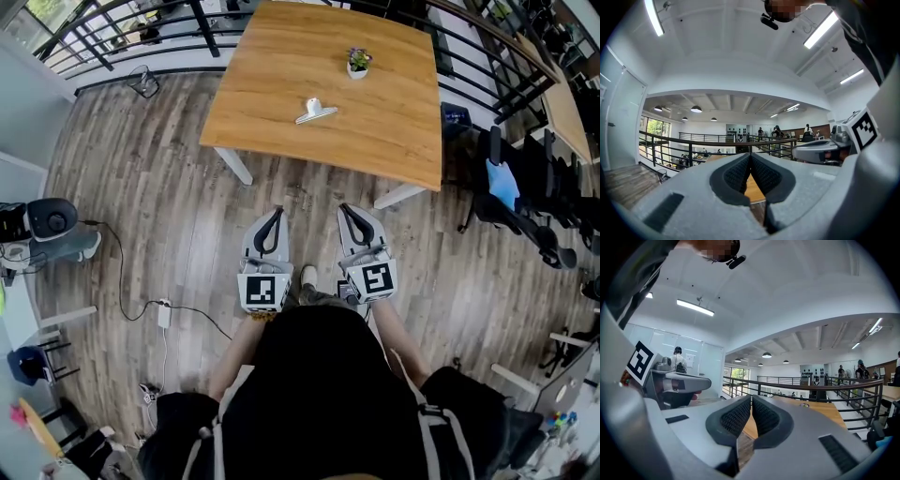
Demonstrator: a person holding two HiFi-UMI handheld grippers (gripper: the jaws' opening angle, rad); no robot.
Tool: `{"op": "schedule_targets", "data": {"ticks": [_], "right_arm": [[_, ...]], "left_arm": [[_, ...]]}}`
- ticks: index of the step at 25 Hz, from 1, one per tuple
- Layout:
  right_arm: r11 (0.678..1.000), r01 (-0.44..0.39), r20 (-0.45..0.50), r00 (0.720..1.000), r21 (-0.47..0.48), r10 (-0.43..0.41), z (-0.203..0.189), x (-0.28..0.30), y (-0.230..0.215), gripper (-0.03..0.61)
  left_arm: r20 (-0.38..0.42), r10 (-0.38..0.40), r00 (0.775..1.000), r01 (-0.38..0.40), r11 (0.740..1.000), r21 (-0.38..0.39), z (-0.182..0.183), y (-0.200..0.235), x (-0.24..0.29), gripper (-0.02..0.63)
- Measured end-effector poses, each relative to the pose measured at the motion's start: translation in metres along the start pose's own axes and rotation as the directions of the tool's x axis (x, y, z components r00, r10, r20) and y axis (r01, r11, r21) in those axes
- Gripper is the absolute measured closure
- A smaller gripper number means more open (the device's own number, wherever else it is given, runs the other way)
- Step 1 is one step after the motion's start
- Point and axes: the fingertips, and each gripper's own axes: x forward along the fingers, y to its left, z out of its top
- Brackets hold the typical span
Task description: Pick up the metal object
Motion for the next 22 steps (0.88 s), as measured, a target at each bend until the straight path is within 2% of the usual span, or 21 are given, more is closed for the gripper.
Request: {"op": "schedule_targets", "data": {"ticks": [7, 15, 18, 22], "right_arm": [[1.000, 0.015, -0.018, 1.000, -0.007, -0.015, -0.006, 0.035, -0.019, 0.568], [0.996, 0.083, -0.048, 0.995, -0.021, -0.083, -0.004, 0.080, -0.057, 0.568], [0.993, 0.112, -0.065, 0.991, -0.024, -0.114, -0.003, 0.096, -0.072, 0.568], [0.992, 0.122, -0.095, 0.988, -0.034, -0.124, -0.002, 0.123, -0.086, 0.568]], "left_arm": [[-0.020, -0.016, 1.000, 0.016, 1.000, -0.019, -0.015, 0.020, 0.032, 0.603], [-0.009, -0.104, 0.995, 0.104, 0.994, -0.029, -0.013, 0.042, 0.102, 0.603], [-0.026, -0.135, 0.991, 0.133, 0.989, -0.058, -0.013, 0.048, 0.127, 0.603], [0.007, -0.173, 0.985, 0.173, 0.984, -0.048, -0.011, 0.062, 0.160, 0.603]]}}
